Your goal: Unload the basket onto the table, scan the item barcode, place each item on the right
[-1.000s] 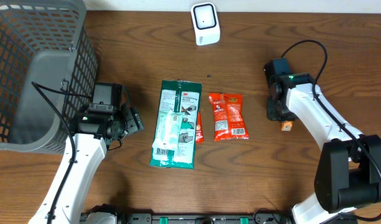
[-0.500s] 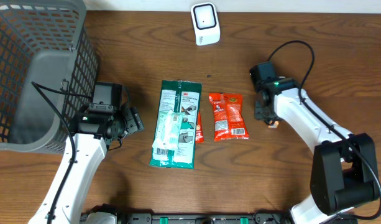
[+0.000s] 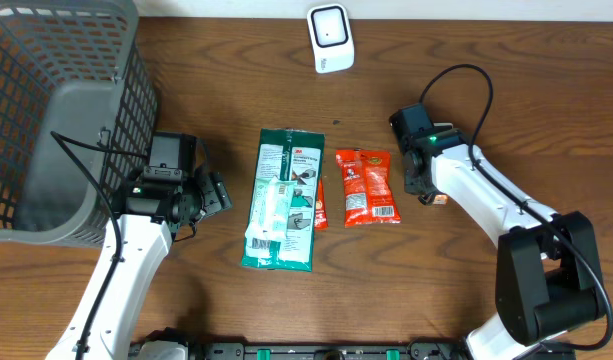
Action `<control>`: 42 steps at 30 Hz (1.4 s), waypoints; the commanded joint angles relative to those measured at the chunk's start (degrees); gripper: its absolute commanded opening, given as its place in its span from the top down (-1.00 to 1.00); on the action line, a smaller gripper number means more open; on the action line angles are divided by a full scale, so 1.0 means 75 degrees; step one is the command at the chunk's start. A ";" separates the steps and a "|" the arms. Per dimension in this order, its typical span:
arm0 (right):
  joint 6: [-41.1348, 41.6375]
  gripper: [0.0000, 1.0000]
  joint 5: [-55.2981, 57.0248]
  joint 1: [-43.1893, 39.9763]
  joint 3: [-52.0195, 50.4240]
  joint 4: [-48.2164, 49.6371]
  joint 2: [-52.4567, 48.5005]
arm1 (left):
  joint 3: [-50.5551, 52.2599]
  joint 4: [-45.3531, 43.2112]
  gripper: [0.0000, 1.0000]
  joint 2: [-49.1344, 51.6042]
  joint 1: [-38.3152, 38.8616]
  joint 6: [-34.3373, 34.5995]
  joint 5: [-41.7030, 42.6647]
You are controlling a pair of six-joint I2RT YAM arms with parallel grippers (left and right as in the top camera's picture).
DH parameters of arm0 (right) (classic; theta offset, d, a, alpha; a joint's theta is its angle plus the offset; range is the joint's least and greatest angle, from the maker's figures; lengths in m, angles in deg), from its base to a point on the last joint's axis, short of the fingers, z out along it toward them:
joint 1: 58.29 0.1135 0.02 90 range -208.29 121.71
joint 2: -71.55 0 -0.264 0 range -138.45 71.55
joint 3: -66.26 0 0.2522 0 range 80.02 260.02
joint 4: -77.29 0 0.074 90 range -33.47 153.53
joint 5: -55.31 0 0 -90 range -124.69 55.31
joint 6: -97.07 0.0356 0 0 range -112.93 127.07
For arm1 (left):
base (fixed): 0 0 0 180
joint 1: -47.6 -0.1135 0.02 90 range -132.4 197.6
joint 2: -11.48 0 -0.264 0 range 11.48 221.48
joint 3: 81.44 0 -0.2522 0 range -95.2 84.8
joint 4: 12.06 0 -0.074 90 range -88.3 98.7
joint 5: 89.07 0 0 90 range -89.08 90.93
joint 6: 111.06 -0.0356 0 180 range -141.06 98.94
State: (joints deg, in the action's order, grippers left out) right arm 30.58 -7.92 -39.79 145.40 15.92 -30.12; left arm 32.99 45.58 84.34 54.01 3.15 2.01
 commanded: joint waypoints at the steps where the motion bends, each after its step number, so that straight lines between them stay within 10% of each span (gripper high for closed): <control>1: 0.0117 0.98 0.0746 0.0047 -0.0099 0.0015 -0.0201 | -0.0073 0.0023 -0.65 0.0015 -0.0032 0.0017 -0.0117; 22: 0.0082 0.28 -0.1617 0.0047 -0.0099 0.0656 -0.0702 | -0.0073 -0.0006 -0.66 0.0015 -0.0032 0.0017 -0.0117; 42: -0.0565 0.18 -0.3786 0.0219 0.0414 0.0676 -0.0335 | -0.0073 -0.0003 -0.65 0.0015 -0.0032 0.0017 -0.0119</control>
State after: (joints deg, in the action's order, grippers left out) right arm 26.95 -33.91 -39.57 148.55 20.18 -33.42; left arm 32.99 45.38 84.34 54.01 3.15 2.03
